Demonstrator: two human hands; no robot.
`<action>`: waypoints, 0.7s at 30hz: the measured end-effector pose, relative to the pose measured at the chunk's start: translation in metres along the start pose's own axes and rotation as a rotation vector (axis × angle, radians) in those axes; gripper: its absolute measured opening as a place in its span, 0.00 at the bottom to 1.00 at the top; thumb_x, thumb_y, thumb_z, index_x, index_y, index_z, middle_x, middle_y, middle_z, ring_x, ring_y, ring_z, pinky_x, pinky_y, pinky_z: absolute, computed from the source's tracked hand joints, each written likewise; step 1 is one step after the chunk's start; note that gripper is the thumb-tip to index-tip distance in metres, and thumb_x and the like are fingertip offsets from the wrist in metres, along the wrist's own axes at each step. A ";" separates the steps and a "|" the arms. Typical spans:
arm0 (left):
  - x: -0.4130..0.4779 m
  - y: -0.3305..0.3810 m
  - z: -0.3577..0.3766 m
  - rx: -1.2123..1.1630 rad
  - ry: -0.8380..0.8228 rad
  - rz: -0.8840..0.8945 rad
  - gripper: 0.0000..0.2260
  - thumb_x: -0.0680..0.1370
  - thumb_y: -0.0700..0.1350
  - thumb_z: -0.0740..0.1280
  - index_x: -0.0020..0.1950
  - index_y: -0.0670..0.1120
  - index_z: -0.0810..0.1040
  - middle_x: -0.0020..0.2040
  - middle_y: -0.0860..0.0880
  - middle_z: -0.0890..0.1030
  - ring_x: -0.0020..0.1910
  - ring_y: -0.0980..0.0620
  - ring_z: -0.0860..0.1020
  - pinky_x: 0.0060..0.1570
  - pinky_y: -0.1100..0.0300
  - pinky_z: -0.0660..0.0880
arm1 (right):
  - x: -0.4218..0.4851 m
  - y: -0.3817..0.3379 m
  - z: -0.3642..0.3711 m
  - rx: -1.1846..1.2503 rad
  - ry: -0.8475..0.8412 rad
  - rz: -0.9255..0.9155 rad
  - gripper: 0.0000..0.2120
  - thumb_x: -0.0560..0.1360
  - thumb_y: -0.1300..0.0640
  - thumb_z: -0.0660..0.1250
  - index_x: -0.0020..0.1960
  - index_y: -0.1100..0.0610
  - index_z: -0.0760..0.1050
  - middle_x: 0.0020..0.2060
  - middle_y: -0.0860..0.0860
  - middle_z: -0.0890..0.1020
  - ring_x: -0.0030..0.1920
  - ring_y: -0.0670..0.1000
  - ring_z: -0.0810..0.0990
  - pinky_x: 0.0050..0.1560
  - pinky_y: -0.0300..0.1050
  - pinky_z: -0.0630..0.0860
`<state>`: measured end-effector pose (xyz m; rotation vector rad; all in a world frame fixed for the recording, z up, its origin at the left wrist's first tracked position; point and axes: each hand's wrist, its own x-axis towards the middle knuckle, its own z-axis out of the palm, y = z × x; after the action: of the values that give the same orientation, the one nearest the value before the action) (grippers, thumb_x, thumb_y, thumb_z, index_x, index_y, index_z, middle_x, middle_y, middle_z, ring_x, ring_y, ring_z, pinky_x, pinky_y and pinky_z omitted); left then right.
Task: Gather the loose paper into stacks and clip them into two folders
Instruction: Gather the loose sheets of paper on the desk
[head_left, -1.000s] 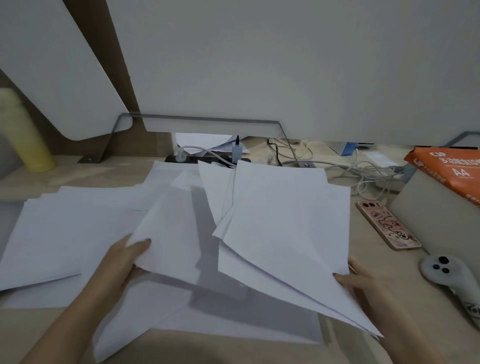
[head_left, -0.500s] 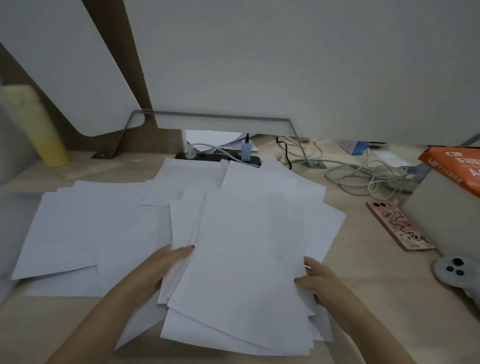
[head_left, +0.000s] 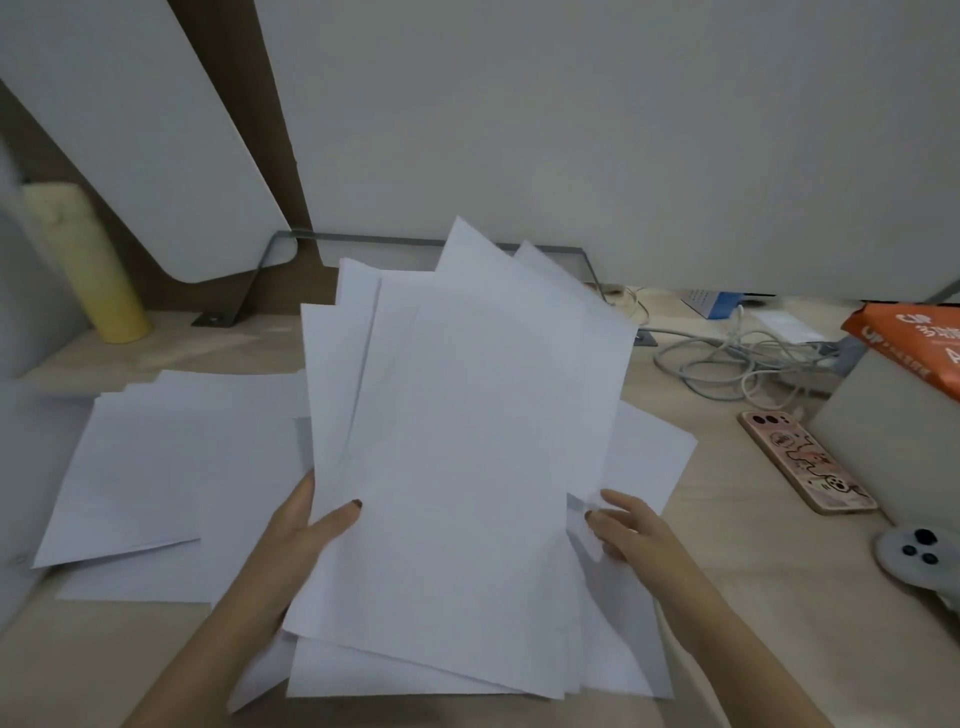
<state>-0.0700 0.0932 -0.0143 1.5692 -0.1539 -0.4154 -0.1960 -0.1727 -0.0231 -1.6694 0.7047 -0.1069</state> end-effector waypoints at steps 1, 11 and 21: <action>-0.001 0.003 -0.002 -0.014 0.012 0.013 0.15 0.77 0.42 0.65 0.61 0.56 0.71 0.53 0.58 0.79 0.52 0.56 0.78 0.45 0.61 0.73 | 0.000 -0.001 -0.001 0.022 0.010 -0.014 0.25 0.76 0.52 0.64 0.70 0.55 0.63 0.62 0.52 0.72 0.61 0.53 0.73 0.58 0.43 0.69; 0.001 0.011 -0.003 -0.195 -0.028 0.057 0.21 0.64 0.52 0.75 0.55 0.58 0.75 0.51 0.55 0.84 0.48 0.55 0.82 0.50 0.55 0.76 | 0.017 -0.036 -0.005 0.565 -0.238 -0.111 0.19 0.76 0.46 0.61 0.65 0.48 0.72 0.61 0.49 0.79 0.59 0.50 0.79 0.61 0.48 0.72; 0.010 -0.011 -0.002 -0.119 -0.165 -0.094 0.28 0.63 0.50 0.78 0.60 0.53 0.75 0.51 0.51 0.85 0.50 0.48 0.83 0.44 0.54 0.77 | 0.030 -0.071 -0.013 0.333 0.273 -0.232 0.08 0.78 0.61 0.59 0.49 0.53 0.76 0.47 0.52 0.81 0.49 0.53 0.79 0.56 0.53 0.74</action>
<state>-0.0618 0.0926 -0.0267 1.4283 -0.1792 -0.6171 -0.1498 -0.1954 0.0363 -1.4210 0.6519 -0.5950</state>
